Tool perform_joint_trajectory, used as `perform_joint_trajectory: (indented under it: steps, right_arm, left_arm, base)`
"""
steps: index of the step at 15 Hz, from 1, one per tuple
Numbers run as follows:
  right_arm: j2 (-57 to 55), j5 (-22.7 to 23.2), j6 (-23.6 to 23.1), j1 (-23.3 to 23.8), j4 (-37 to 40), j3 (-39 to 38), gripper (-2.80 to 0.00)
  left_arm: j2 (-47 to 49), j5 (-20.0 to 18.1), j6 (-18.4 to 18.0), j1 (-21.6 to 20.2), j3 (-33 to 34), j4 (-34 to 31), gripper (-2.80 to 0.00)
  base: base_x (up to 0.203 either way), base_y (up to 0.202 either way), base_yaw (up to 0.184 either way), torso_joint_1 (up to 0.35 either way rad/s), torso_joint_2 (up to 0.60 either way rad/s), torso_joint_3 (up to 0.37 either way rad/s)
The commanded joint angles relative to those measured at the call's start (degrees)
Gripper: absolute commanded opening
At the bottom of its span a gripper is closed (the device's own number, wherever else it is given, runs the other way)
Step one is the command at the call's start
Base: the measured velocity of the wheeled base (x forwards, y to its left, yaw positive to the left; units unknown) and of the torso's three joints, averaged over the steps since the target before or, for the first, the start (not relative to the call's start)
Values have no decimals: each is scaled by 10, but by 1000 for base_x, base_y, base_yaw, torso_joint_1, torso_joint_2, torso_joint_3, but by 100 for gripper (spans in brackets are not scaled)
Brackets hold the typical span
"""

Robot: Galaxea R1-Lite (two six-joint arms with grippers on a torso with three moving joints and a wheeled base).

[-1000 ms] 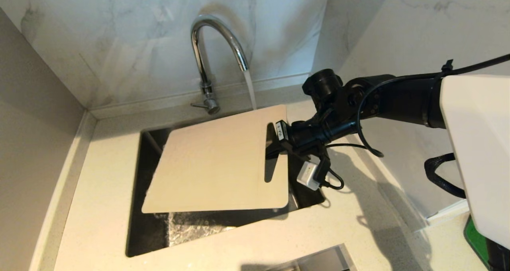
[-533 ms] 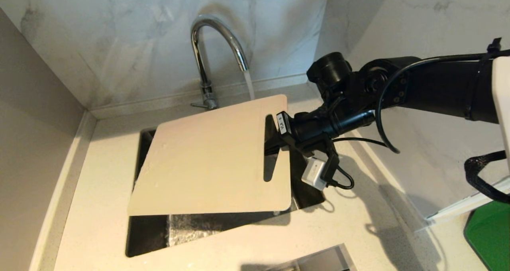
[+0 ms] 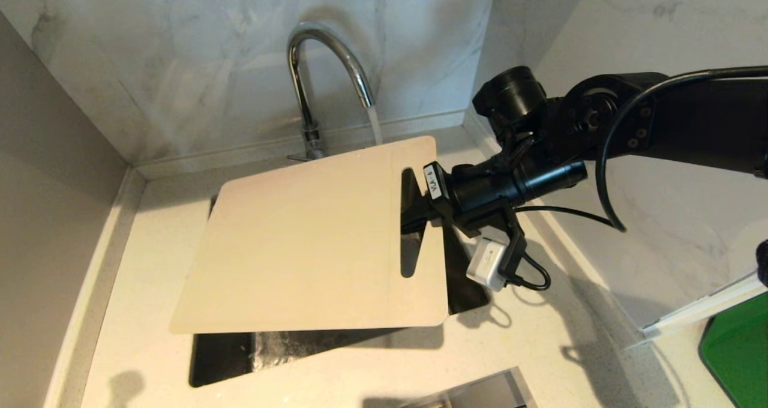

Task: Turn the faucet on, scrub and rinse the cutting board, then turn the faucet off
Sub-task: Scrub the cutting board underwater

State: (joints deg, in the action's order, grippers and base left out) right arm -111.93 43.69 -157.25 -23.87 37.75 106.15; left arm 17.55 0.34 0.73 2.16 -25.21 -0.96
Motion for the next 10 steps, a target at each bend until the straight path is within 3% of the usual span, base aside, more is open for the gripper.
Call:
perform_joint_trajectory:
  steps: [1, 6, 10]
  right_arm:
    - [8, 5, -9, 0, 2, 1, -280]
    - [10, 7, -9, -1, 0, 2, -280]
    - [10, 16, -9, -1, 0, 1, -280]
  left_arm:
    - [126, 1, 1, 7, -61, 1, -280]
    - [282, 4, 6, 3, -168, 5, -280]
    - [397, -7, 5, 1, -313, 0, -280]
  base:
    - [0, 0, 0, 0, 0, 0]
    - [0, 0, 0, 0, 0, 0]
    - [0, 0, 0, 0, 0, 0]
